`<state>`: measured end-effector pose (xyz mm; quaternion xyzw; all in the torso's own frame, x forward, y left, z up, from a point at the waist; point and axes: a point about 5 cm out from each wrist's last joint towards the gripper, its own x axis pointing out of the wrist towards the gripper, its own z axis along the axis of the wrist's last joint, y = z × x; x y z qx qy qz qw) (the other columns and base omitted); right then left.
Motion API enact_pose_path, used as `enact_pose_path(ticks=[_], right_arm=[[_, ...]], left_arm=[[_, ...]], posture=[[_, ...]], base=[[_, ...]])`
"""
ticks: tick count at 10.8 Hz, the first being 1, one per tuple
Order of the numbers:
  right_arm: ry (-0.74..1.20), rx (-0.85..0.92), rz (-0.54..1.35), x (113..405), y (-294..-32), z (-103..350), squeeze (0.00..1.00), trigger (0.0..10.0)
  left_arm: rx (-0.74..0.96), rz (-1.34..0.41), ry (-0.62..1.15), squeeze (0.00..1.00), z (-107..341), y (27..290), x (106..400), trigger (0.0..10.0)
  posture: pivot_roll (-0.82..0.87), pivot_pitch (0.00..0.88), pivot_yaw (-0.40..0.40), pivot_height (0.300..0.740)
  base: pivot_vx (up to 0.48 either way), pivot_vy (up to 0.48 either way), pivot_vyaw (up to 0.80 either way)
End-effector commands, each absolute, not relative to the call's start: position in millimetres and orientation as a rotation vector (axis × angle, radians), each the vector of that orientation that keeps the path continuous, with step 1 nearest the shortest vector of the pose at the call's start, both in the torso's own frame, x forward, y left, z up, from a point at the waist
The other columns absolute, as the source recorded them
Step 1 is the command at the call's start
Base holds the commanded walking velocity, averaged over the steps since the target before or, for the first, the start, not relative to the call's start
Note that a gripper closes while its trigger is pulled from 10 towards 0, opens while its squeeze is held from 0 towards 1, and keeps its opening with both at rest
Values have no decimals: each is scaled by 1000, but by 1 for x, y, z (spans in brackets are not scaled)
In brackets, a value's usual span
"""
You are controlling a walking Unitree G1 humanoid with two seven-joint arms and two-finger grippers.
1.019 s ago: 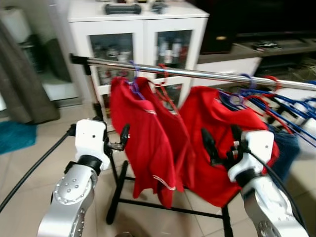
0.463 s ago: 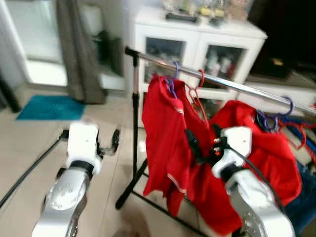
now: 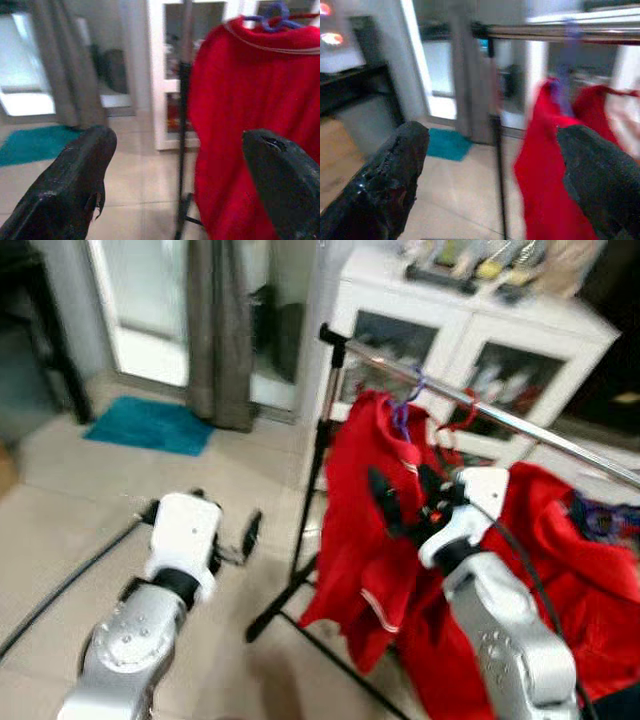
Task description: Hang hanger
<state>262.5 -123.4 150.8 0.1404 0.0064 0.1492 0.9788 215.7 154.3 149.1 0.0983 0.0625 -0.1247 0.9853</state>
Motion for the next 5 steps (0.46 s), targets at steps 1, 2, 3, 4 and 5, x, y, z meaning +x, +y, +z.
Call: enact_pose_path(ticks=[1, 2, 3, 4, 5], right_arm=[[40, 270, 241, 266, -138, 144, 1000, 10000], [35, 263, 234, 268, -141, 146, 1000, 10000], [25, 210, 251, 270, -140, 151, 1000, 10000], [59, 197, 228, 281, -141, 150, 1000, 10000], [86, 144, 224, 294, -140, 150, 1000, 10000]], left_arm=[[177, -280, 115, 1000, 151, 146, 214, 10000], [178, -274, 113, 1000, 151, 144, 214, 10000], [191, -219, 121, 0, 151, 149, 221, 10000], [177, -274, 115, 0, 152, 141, 225, 10000], [172, -329, 103, 0, 155, 135, 228, 10000]], posture=[[197, 8, -159, 740], [195, 8, -160, 740], [173, 3, -151, 740], [155, 2, -141, 740], [152, 0, -139, 740]], base=[[0, 0, 0], [0, 0, 0], [0, 0, 0], [0, 0, 0], [0, 0, 0]])
